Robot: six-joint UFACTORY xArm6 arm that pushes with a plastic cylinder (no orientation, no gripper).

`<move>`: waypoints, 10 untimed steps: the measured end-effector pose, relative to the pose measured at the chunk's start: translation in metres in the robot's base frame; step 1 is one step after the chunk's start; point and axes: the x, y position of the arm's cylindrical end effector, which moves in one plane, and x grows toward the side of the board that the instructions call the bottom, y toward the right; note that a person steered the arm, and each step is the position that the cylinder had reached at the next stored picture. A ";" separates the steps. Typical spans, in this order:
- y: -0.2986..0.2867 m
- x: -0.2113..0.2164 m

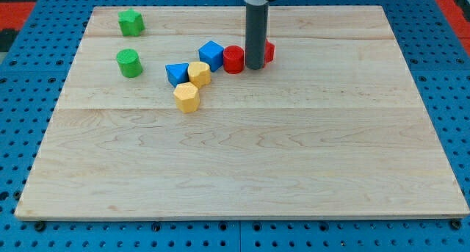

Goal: Move the red circle diagonal to the red star

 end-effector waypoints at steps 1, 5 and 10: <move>-0.028 -0.001; -0.058 -0.052; -0.103 -0.089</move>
